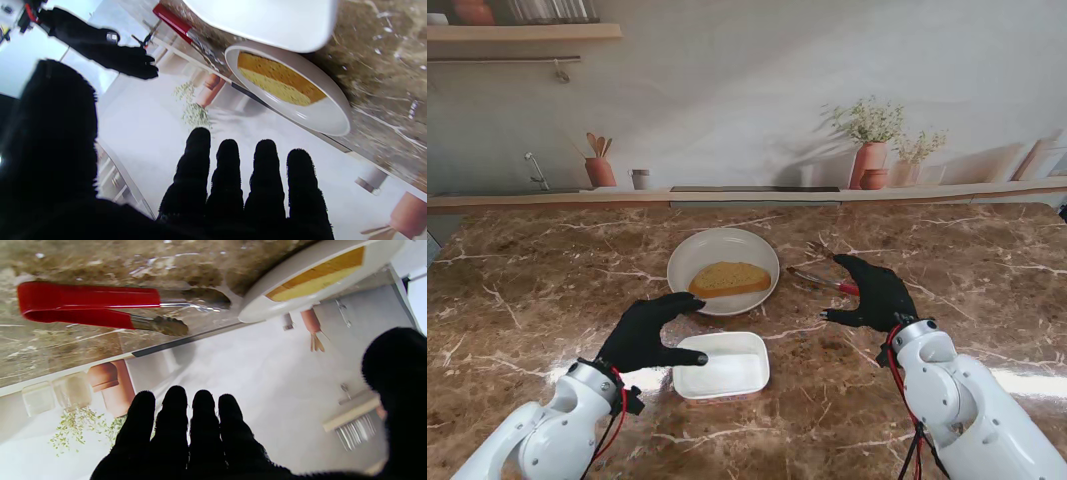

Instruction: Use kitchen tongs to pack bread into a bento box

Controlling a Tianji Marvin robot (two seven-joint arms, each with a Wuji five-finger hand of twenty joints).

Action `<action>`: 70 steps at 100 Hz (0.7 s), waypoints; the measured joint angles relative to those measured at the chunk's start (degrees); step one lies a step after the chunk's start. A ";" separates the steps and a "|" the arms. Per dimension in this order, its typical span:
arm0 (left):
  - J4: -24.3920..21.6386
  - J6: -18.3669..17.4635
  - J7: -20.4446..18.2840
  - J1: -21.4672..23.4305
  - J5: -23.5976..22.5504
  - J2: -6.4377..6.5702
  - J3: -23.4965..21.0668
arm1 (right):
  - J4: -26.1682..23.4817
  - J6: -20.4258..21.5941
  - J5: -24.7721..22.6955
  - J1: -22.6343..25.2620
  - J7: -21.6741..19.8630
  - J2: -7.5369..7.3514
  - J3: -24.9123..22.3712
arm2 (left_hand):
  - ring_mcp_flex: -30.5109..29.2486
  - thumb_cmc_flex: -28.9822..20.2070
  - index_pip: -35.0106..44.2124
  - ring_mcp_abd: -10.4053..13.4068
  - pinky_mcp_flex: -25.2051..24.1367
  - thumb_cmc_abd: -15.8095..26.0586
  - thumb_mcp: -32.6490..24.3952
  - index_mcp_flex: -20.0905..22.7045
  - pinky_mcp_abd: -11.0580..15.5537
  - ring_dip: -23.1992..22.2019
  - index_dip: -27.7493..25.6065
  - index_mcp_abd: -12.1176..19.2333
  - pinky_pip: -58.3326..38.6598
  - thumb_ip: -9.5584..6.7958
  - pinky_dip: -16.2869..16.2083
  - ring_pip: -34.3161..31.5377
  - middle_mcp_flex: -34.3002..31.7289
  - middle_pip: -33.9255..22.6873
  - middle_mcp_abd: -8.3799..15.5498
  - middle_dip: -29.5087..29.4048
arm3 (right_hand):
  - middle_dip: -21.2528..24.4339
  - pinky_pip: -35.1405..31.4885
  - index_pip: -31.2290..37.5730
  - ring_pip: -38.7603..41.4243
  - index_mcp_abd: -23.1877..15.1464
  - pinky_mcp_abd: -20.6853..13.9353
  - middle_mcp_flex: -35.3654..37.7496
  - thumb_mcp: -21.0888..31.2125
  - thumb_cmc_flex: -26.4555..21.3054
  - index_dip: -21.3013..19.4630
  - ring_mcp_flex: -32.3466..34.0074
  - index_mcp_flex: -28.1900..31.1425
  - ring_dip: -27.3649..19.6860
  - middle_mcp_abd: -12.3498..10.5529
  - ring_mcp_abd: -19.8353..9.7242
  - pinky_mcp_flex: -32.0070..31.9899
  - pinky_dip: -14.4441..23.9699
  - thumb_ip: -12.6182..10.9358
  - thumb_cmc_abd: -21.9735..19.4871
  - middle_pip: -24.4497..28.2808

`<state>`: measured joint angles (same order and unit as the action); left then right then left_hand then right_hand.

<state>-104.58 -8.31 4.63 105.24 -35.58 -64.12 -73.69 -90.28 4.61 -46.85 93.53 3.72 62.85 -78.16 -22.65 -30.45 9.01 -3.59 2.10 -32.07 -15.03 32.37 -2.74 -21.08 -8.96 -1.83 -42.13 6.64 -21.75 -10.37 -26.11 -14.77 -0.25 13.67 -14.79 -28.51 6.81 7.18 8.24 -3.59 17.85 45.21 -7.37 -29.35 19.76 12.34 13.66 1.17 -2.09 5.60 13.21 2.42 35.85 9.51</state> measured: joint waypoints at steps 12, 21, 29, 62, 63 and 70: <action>0.83 -4.12 -1.95 0.31 3.35 -0.01 -4.21 | 3.89 -2.15 -1.14 -4.75 -3.33 -1.08 2.02 | 3.87 -0.10 -1.23 2.23 -2.58 2.00 3.50 -1.53 2.38 1.35 1.33 0.01 5.01 -0.66 2.80 1.93 3.84 1.05 0.84 -0.60 | -3.49 1.46 -2.75 1.27 1.78 -0.02 -5.81 -0.14 0.00 -2.29 -5.68 -2.69 2.15 0.98 0.05 -3.81 2.80 0.00 0.01 3.27; 2.60 -7.02 -3.94 -0.36 5.87 0.19 -5.84 | 7.13 -3.71 -1.27 -8.26 -4.55 -1.53 3.97 | 5.00 -0.12 -1.84 2.95 -2.65 2.36 4.62 -2.86 3.25 1.83 1.46 0.01 8.54 -0.69 4.81 2.63 4.54 1.28 1.46 -0.94 | -4.23 1.50 -4.80 1.84 2.08 -0.04 -6.78 -0.65 0.02 -2.32 -7.86 -3.33 2.74 1.13 -0.09 -5.02 4.23 0.00 0.01 3.68; 4.13 -7.36 -3.93 -1.31 6.09 0.46 -6.03 | 9.68 -6.15 -1.29 -11.06 -5.45 -1.76 5.84 | 5.03 -0.12 -1.85 3.02 -2.66 3.37 4.68 -2.86 3.62 1.92 1.46 0.01 9.26 -1.24 5.00 2.63 4.54 1.29 1.49 -0.94 | -5.04 1.50 -5.56 2.01 2.08 -0.07 -6.78 -0.67 0.10 -3.01 -8.93 -3.33 3.04 1.14 -0.12 -5.59 5.30 0.00 0.01 4.11; 6.04 -7.03 -3.89 -4.49 6.87 0.71 -5.21 | 20.96 -12.70 -0.81 -21.42 -7.29 -2.00 14.81 | 5.03 -0.12 -1.85 3.06 -2.65 3.38 5.23 -2.86 4.35 1.97 1.46 0.01 9.30 -1.25 5.02 2.63 4.54 1.28 1.51 -0.95 | -10.73 1.50 -2.35 6.11 2.69 -0.08 -6.85 -0.67 0.27 -11.89 -10.10 -3.33 5.10 1.29 -0.14 -5.99 9.78 0.10 0.01 7.44; 6.04 -6.99 -3.88 -4.55 6.88 0.71 -5.16 | 21.29 -12.78 -0.70 -21.68 -7.33 -2.00 15.04 | 5.03 -0.12 -1.85 3.07 -2.65 3.38 5.23 -2.86 4.36 1.97 1.46 0.01 9.30 -1.25 5.02 2.63 4.54 1.28 1.51 -0.95 | -11.07 1.50 -2.09 6.23 2.69 -0.08 -6.85 -0.67 0.27 -12.08 -10.10 -3.33 5.10 1.29 -0.14 -5.99 10.06 0.10 0.01 7.51; 6.07 -6.75 -3.58 -4.83 6.85 0.71 -4.82 | 23.55 -13.47 0.01 -23.40 -7.31 -1.99 16.72 | 5.03 -0.12 -1.85 3.09 -2.65 3.38 5.23 -2.86 4.44 1.97 1.46 0.01 9.30 -1.25 5.02 2.63 4.54 1.29 1.51 -0.96 | -11.95 1.50 -0.87 7.05 2.72 -0.08 -6.87 -0.67 0.27 -13.57 -10.10 -4.09 5.79 1.29 -0.14 -6.12 10.79 0.71 0.01 8.23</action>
<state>-98.51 -15.06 1.05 100.40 -28.72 -63.41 -78.51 -66.73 -8.86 -46.84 70.13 -3.58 60.86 -61.44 -17.62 -30.57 7.17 -0.50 -0.55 -28.69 -9.80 29.51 1.69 -19.11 -7.50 -1.82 -32.83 5.39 -16.74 -7.74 -21.57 -13.48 1.26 12.71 -26.74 -27.02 5.94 14.24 10.96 -3.67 10.98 44.53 -7.09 -42.92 9.66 8.25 19.45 2.46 -2.23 -0.53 23.99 3.12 35.86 17.75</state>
